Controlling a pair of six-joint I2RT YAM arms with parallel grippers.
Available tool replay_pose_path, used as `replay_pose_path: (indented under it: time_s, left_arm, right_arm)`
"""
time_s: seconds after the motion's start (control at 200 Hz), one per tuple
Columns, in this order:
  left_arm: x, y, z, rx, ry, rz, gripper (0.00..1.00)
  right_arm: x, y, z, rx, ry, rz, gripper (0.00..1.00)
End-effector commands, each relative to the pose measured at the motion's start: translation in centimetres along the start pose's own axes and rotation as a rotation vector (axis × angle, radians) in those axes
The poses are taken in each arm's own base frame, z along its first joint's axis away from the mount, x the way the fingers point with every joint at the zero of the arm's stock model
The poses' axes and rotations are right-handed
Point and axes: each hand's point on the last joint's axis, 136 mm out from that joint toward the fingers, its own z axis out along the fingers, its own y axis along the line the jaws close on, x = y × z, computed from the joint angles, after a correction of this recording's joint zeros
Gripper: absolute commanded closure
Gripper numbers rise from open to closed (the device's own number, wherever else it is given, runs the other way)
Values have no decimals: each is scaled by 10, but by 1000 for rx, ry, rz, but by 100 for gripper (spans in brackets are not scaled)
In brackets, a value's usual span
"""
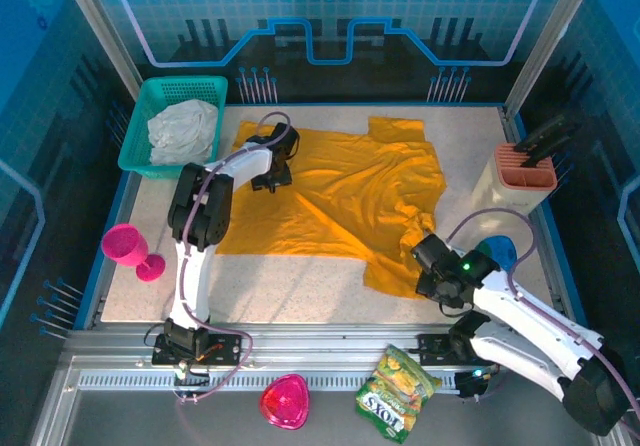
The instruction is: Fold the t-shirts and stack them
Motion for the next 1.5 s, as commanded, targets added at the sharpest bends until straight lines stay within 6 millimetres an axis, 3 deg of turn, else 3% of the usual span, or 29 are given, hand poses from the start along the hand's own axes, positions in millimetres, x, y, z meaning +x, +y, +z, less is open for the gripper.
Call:
replay_pose_path:
  time_s: [0.0,0.16,0.325,0.365,0.485,0.721,0.936,1.236,1.416,1.431,1.496]
  left_arm:
    - [3,19,-22,-33,2,33,38]
    - [-6,6,-76,-2,-96,78,29]
    - [-8,-4,-132,36,-183,114,20]
    - [-5,-5,-141,49,-188,118,19]
    - [11,-7,-153,80,-180,122,18]
    - [69,1,-129,76,-82,102,18]
    - [113,13,-88,41,26,62,18]
    - [125,18,-66,-25,64,81,18]
    - [128,26,-60,-74,74,100,18]
    - [129,27,-59,-77,75,102,18]
    - [130,30,-58,-90,78,106,18]
  right_arm:
    - [-28,14,-21,-42,-64,-41,43]
    - [-72,29,-23,-78,-78,-78,55]
    - [-129,41,-15,-69,-110,-110,80]
    - [-149,48,-18,-81,-139,-103,86]
    - [-189,55,1,-77,-126,-90,98]
    - [-247,57,63,-43,-28,-59,100]
    - [-262,62,100,-5,57,-67,100]
    - [-281,46,132,79,140,-46,100]
    - [-309,39,144,105,160,-51,100]
    - [-307,38,153,117,178,-55,100]
    - [-319,40,158,118,168,-75,100]
